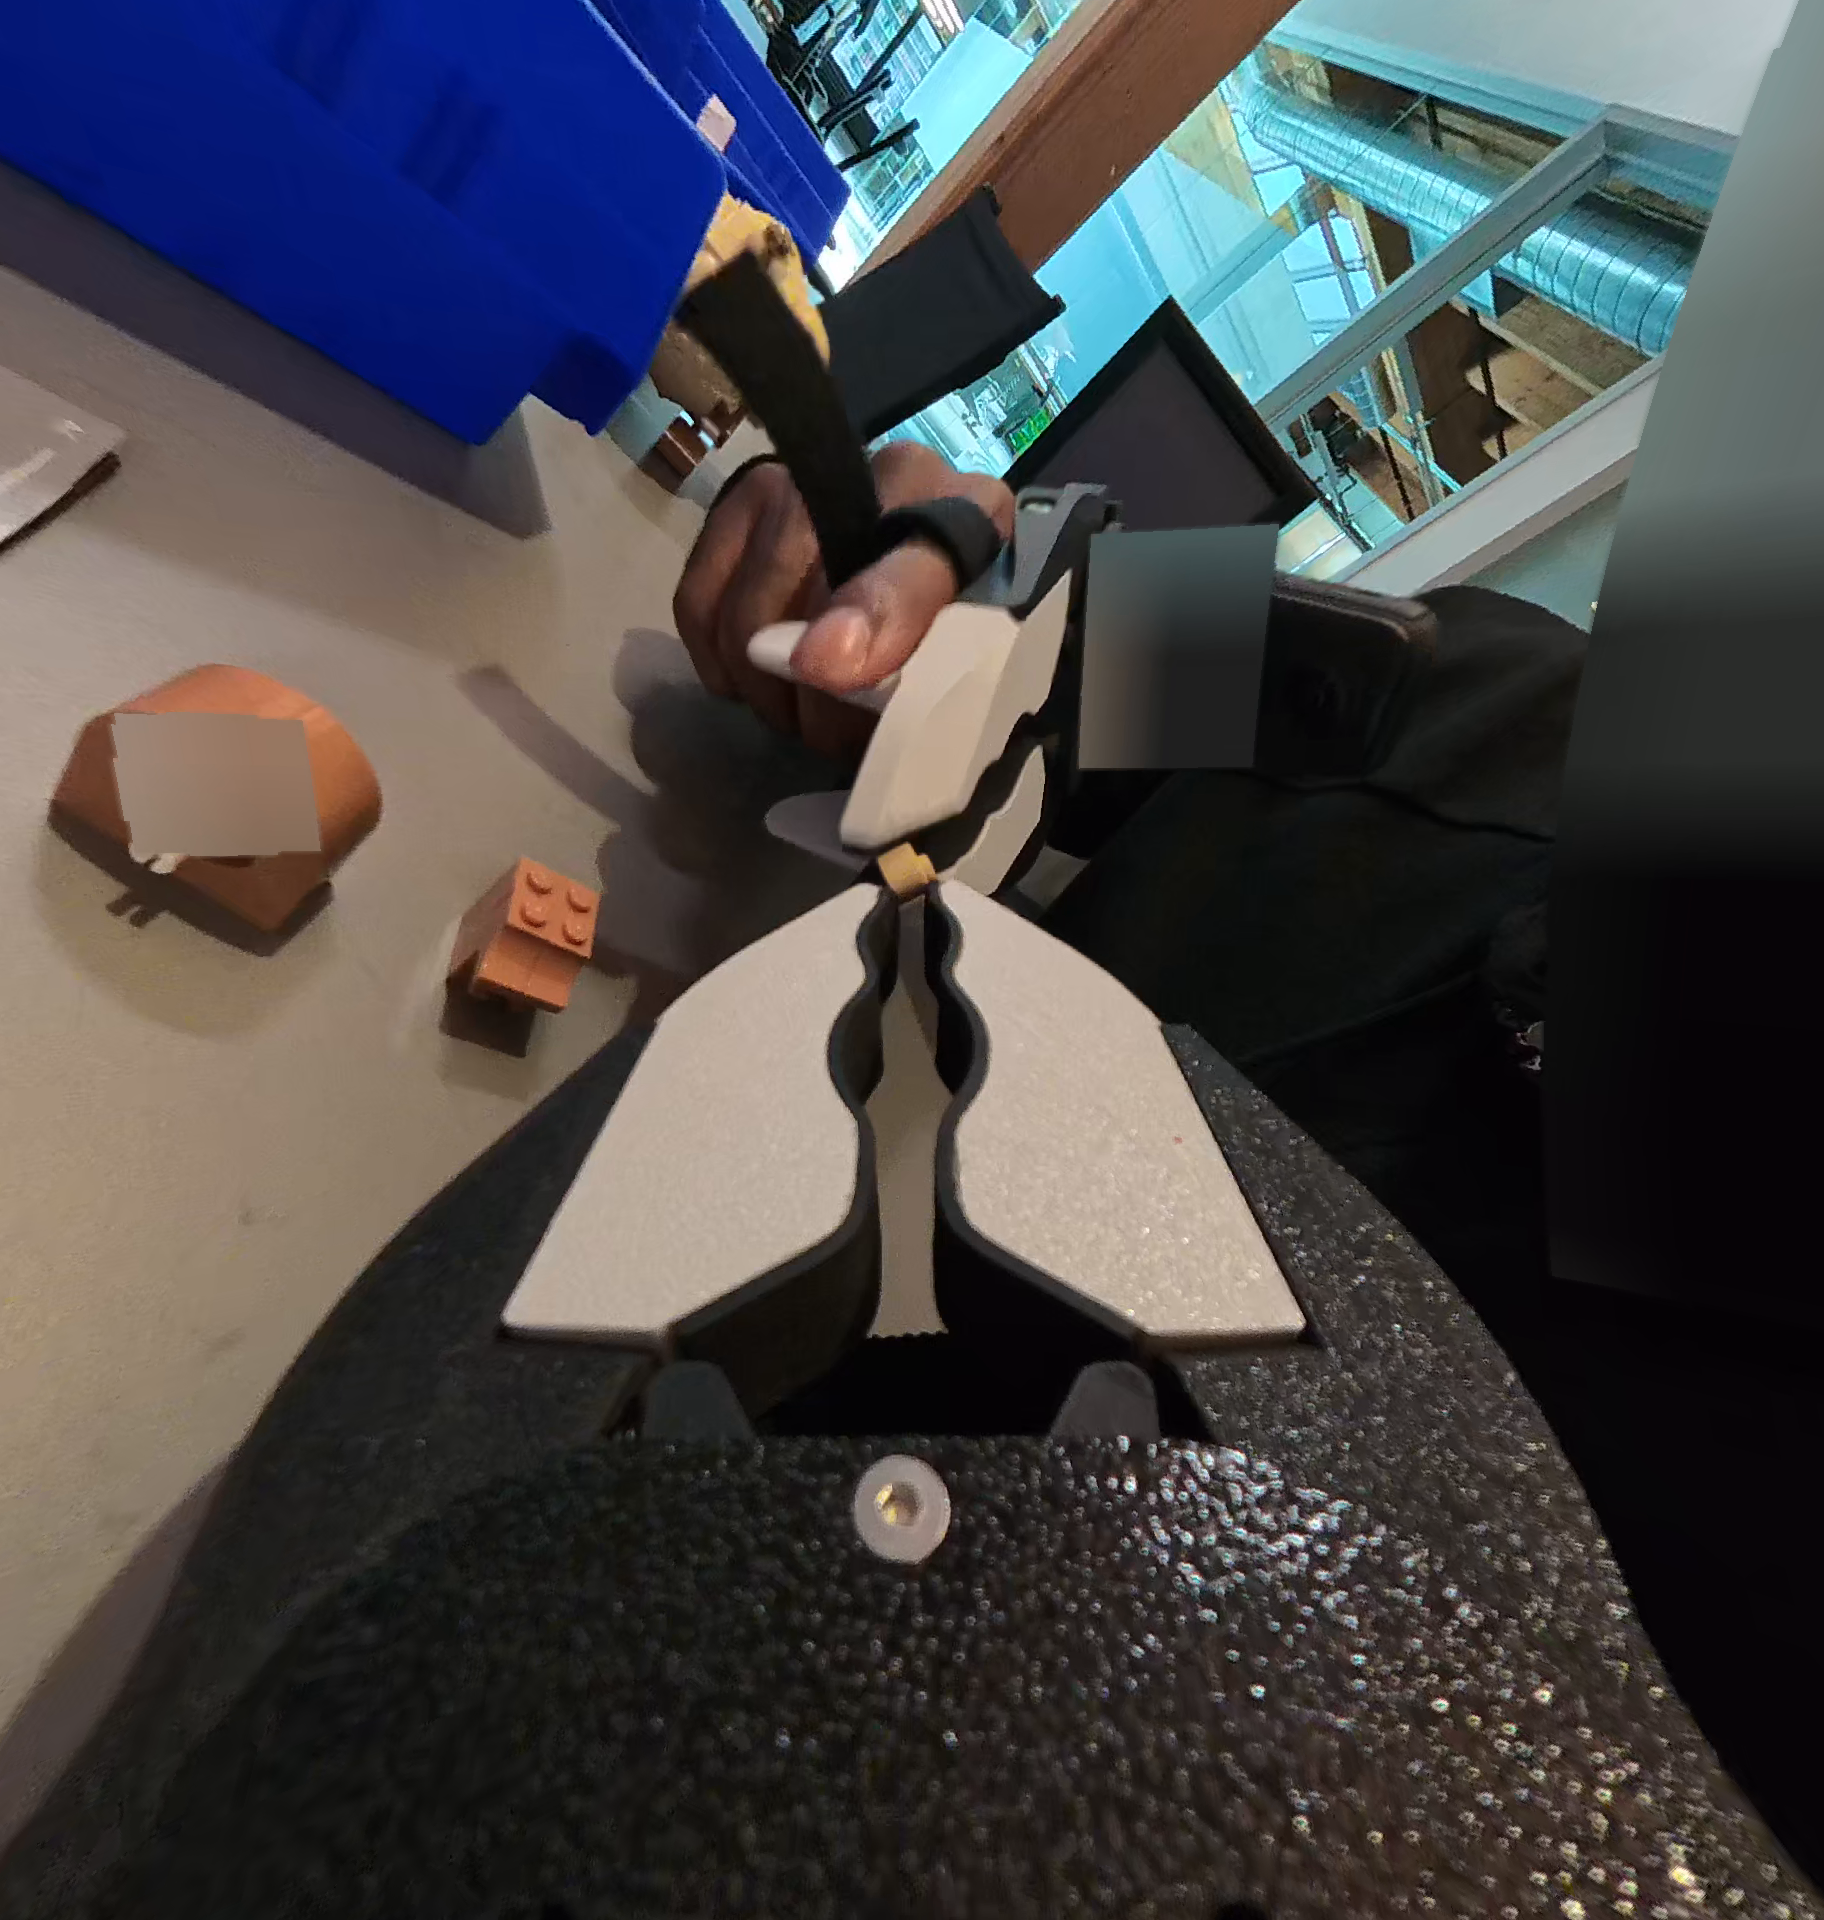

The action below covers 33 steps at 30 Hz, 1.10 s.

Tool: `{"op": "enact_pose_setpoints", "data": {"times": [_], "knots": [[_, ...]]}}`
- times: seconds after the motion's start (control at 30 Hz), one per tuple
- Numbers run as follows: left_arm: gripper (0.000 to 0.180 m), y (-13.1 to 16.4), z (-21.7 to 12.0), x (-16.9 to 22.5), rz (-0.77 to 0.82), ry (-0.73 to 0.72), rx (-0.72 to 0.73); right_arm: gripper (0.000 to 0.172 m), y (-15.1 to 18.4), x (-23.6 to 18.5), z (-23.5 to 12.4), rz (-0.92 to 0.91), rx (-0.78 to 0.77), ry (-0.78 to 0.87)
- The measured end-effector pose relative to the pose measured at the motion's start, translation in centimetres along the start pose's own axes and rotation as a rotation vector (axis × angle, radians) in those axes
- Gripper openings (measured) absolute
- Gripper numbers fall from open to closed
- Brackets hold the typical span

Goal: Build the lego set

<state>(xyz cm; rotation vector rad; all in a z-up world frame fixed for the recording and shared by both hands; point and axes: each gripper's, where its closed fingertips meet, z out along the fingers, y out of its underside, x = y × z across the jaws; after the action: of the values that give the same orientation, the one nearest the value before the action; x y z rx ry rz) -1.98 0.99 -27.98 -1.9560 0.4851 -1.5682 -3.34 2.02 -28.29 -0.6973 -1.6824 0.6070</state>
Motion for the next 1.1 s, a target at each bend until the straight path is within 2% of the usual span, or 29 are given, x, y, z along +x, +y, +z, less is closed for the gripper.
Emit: {"op": "enact_pose_setpoints", "data": {"times": [0.23, 0.5, 0.87, 1.1], "knots": [[0.004, -0.6, -0.3, -1.0, 0.022, -0.078, 0.032, 0.006, 0.9, 0.4, 0.5, 0.181, -0.082, 0.004], [0.01, -1.3, -0.7, -2.7, 0.091, -0.262, 0.051, 0.006, 3.4, 0.9, 0.8, 0.352, -0.262, 0.087], [0.01, -1.2, 0.3, -3.6, 0.014, -0.297, 0.113, 0.006, 3.5, 0.8, 0.9, 0.255, -0.316, 0.16], [0.008, -1.1, 0.0, -3.2, 0.012, -0.231, 0.108, 0.008, 2.8, 0.5, 1.0, 0.169, -0.266, 0.131]]}}
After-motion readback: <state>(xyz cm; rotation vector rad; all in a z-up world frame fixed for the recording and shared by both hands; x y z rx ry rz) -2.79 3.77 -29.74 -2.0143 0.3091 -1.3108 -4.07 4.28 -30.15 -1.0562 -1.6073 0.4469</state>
